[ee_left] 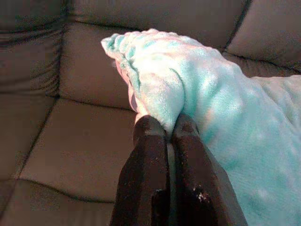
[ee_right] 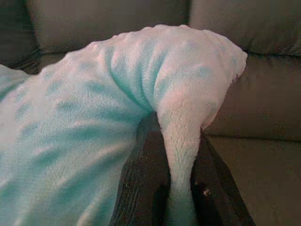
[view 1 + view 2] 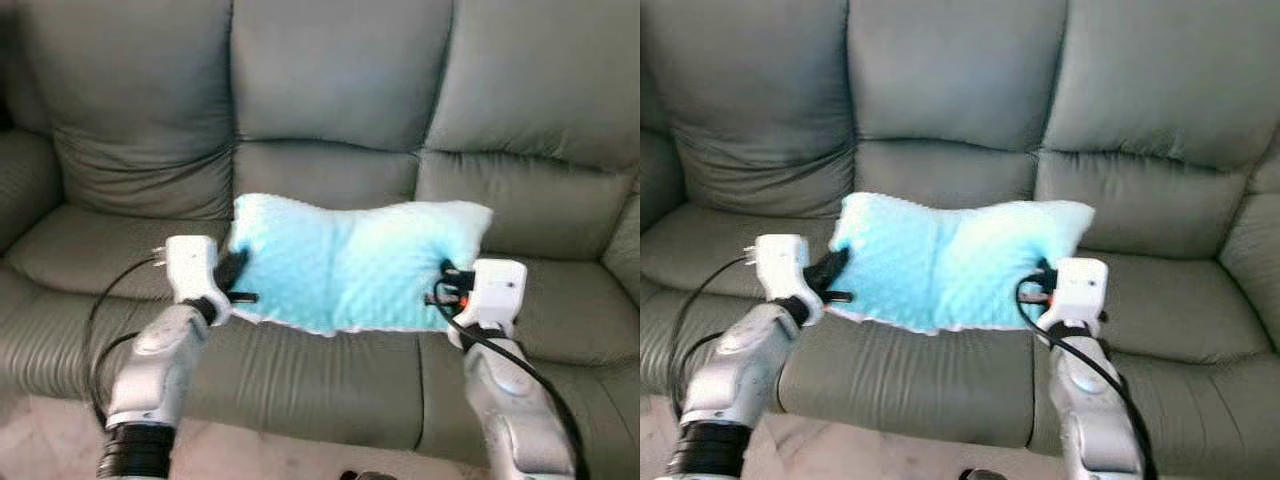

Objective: Move the pillow to the sofa

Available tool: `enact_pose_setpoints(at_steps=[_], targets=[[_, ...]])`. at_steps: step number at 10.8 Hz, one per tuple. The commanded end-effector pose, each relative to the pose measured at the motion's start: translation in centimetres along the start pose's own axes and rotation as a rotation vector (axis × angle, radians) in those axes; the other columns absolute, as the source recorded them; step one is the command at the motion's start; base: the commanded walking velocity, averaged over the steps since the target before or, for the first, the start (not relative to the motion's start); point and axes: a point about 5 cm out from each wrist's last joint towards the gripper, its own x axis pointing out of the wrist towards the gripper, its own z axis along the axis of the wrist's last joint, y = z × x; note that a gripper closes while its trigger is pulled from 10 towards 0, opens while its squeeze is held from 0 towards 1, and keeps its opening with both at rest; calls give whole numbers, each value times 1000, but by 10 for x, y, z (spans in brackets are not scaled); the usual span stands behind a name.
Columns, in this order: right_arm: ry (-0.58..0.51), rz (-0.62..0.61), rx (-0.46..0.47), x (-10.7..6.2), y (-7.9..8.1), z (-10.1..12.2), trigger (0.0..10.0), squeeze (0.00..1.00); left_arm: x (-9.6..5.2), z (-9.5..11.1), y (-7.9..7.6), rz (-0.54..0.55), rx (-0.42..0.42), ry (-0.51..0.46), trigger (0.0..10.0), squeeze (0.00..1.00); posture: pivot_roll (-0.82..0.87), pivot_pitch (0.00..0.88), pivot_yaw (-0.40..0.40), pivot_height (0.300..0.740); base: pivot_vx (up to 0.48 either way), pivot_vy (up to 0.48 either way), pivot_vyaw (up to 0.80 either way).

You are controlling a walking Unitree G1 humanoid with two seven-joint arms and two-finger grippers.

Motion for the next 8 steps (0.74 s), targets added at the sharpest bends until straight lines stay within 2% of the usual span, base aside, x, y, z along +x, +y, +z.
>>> enact_pose_setpoints(at_steps=[1, 6, 8], targets=[[-3, -17, -2, 0, -4, 1, 10000, 0, 3, 3, -4, -21, 4, -2, 10000, 0, -148, 121, -5, 740, 0, 0, 0], [-5, -4, -6, -1, -2, 1, 10000, 0, 4, 10, 1, -24, 13, -31, 10000, 0, -148, 119, -3, 740, 0, 0, 0], [-7, -3, -4, 0, -2, 2, 10000, 0, 4, 11, 1, -37, 20, -38, 10000, 0, -149, 118, 0, 740, 298, 0, 0]])
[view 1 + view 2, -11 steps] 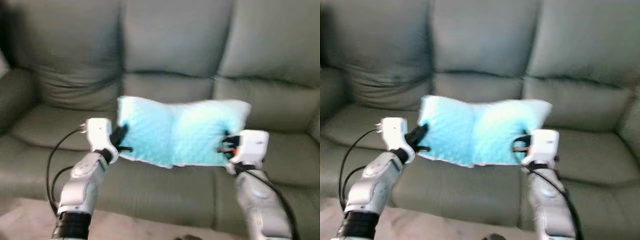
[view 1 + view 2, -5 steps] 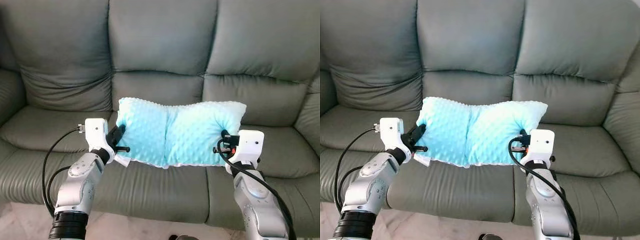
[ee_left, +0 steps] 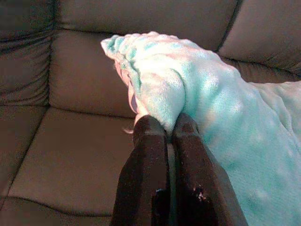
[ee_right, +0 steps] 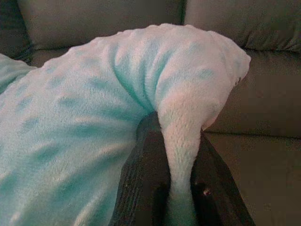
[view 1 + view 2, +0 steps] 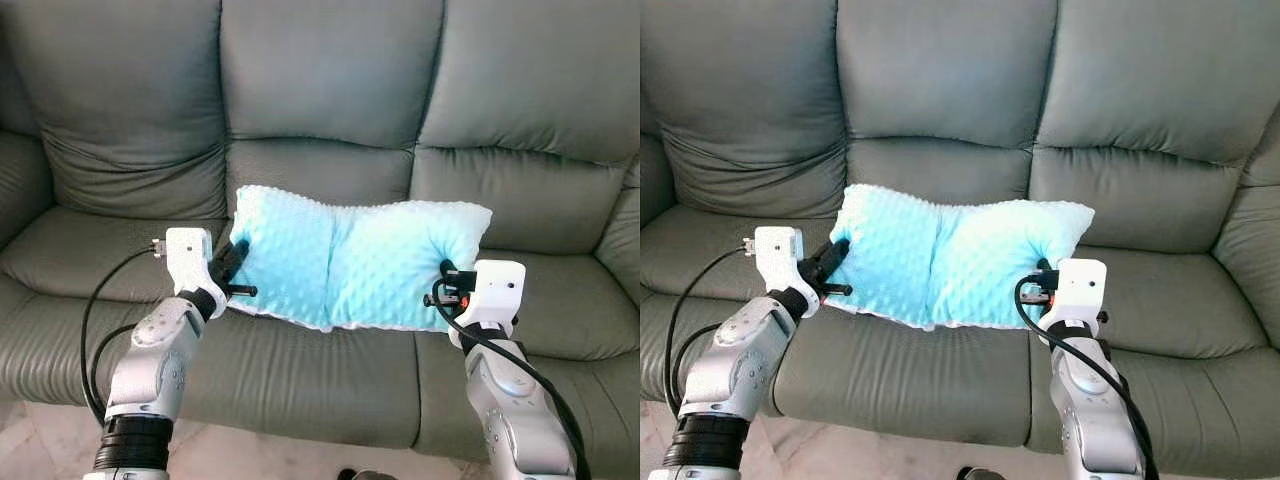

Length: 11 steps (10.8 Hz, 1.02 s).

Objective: Move the pillow to the sofa

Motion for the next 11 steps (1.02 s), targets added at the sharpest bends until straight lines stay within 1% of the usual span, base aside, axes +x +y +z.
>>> enact_pose_setpoints(at_steps=[1, 4, 5, 6, 8, 10, 11], targets=[[-10, 1, -1, 0, 0, 2, 10000, 0, 0, 2, 2, -8, 3, -10, 10000, 0, -150, 116, 1, 740, 307, 0, 0], [-10, -1, 1, -1, 0, 2, 10000, 0, 0, 0, 0, -15, 3, 2, 10000, 0, -150, 117, 2, 740, 278, 0, 0], [-9, -1, 1, -1, 0, 2, 10000, 0, 0, 0, -1, -19, -12, -1, 10000, 0, -149, 118, 1, 740, 315, 0, 0], [-7, 1, 2, -1, 0, 1, 10000, 0, -1, -1, -1, -17, 6, 11, 10000, 0, -148, 120, 1, 740, 0, 0, 0], [-4, 1, 4, -1, 1, 1, 10000, 0, -1, -4, 0, -13, -2, 27, 10000, 0, -148, 122, 3, 740, 0, 0, 0], [0, -1, 8, -2, 2, -1, 10000, 0, 0, -7, 4, -3, 7, 39, 10000, 0, -146, 124, 5, 740, 0, 0, 0], [15, -9, 31, 1, 2, -6, 10000, 0, 3, -16, 15, 26, 57, 73, 10000, 0, -146, 129, 8, 740, 0, 0, 0]])
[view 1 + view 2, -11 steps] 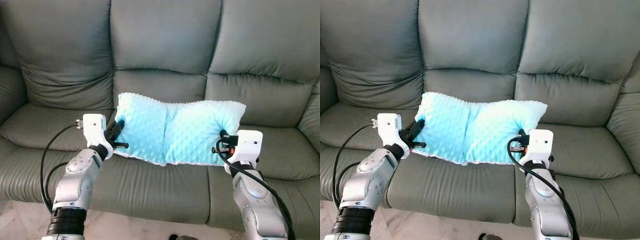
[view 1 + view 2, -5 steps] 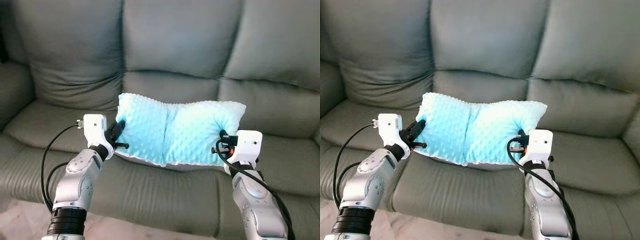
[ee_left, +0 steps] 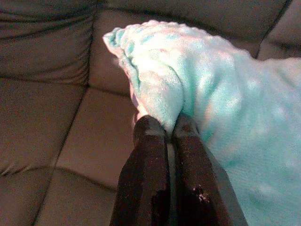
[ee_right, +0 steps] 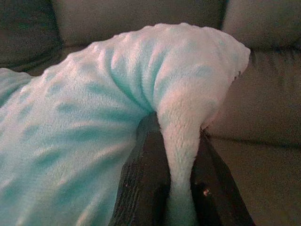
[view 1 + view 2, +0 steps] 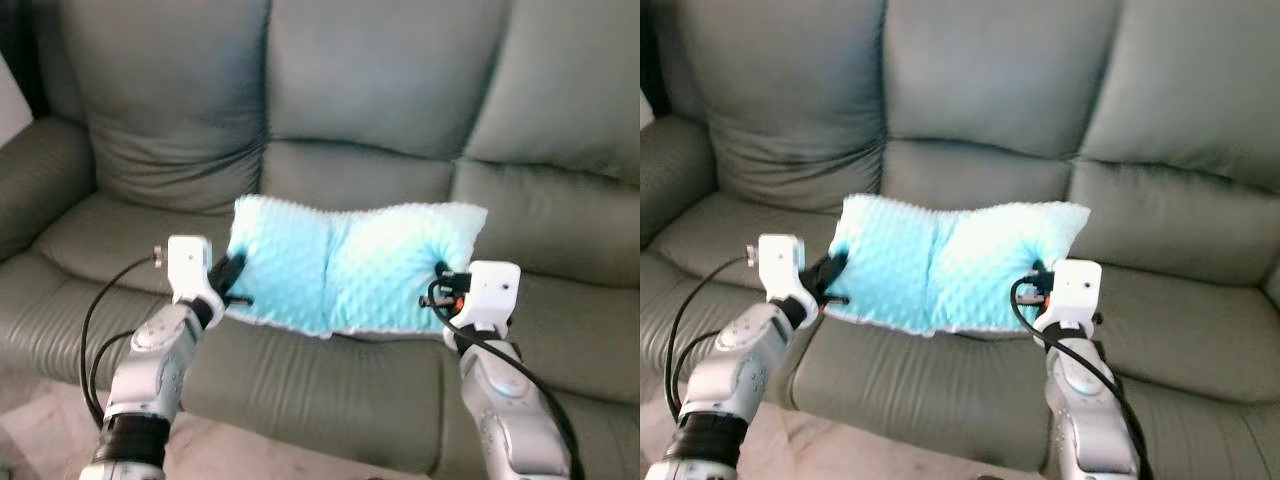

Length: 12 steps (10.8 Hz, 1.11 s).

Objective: Move the pillow to the sofa

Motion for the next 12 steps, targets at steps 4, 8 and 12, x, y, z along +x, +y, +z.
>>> enact_pose_setpoints(at_steps=[4, 8, 12], targets=[[80, -36, 69, 13, -9, -16, 10000, 0, 4, -23, 23, 42, 103, 80, 10000, 0, -140, 172, 29, 740, 0, 0, 0], [183, -106, 63, 22, -34, -34, 10000, 0, 8, -42, 30, 83, 215, 175, 10000, 0, -150, 244, 50, 740, 0, 0, 0], [315, -77, 42, 23, -38, -67, 10000, 0, 28, -28, 16, 92, 287, 149, 10000, 0, -160, 278, 53, 740, 0, 0, 0]])
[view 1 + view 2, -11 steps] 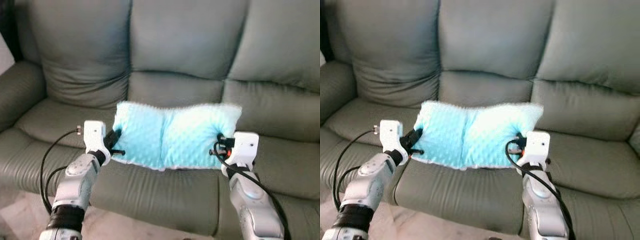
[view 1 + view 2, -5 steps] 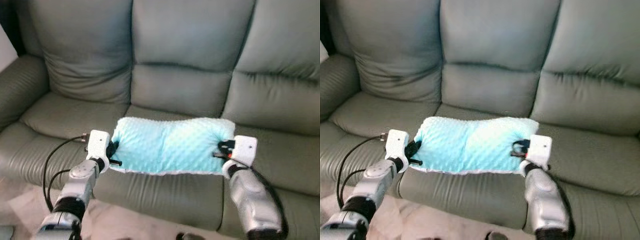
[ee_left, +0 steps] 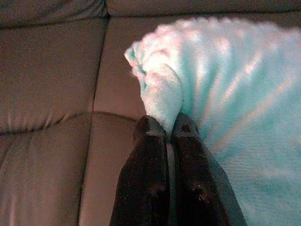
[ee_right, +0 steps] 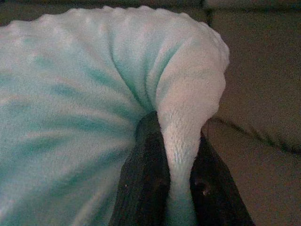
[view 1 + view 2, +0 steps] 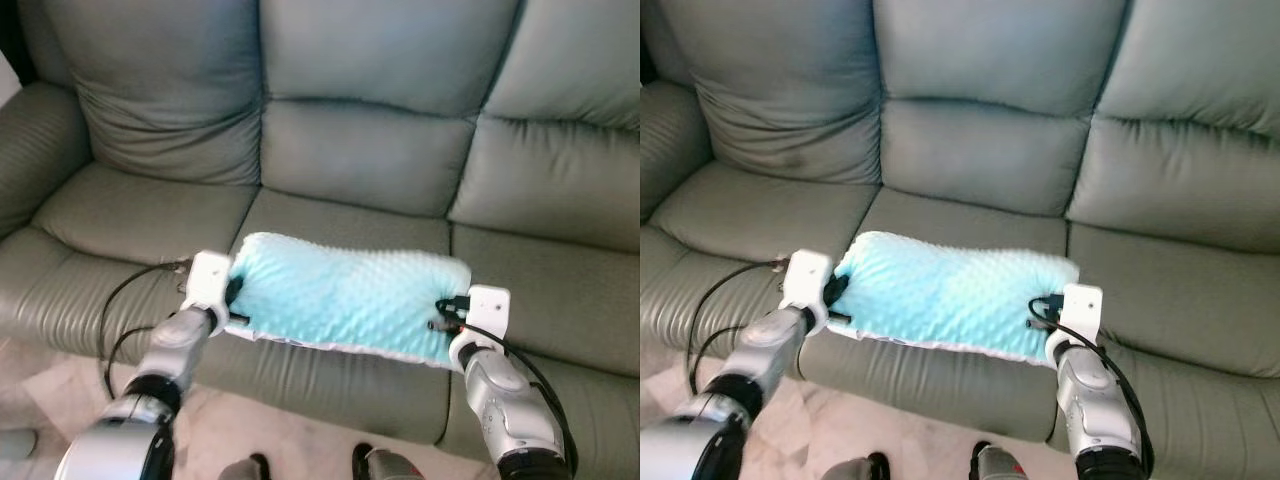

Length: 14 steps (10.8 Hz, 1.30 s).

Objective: Move the pillow to the sofa

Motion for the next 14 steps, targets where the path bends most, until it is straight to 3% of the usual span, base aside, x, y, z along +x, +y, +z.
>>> enact_pose_setpoints(at_steps=[1, 3, 5, 6, 7, 11, 14], targets=[[2, -3, -10, 0, -4, -1, 10000, 0, 0, 2, 4, 24, 5, -5, 10000, 0, -160, 277, 53, 740, 0, 0, 0], [-85, 3, -27, -2, 0, 9, 10000, 0, 1, 10, 5, 30, -30, -59, 10000, 0, -163, 267, 47, 740, 0, 0, 0], [-215, 7, -38, -14, 5, 29, 10000, 0, -2, 23, 14, 35, -57, -153, 10000, 0, -167, 243, 39, 740, 0, 0, 0], [-281, 11, -49, -24, 9, 41, 10000, 0, -7, 26, 17, 23, -83, -208, 10000, 0, -169, 222, 36, 740, 0, 0, 0], [-339, 8, -43, -38, 12, 49, 10000, 0, -23, 26, 18, -13, -70, -275, 10000, 0, -168, 202, 33, 740, 0, 0, 0], [-347, 21, -3, -63, 21, 51, 10000, 0, -56, 49, 28, -3, -81, -344, 10000, 0, -159, 136, 30, 740, 0, 0, -197], [-339, -7, -15, -64, 15, 52, 10000, 0, -51, 53, 27, -4, -110, -312, 10000, 0, -171, 122, 35, 740, 0, 0, -788]])
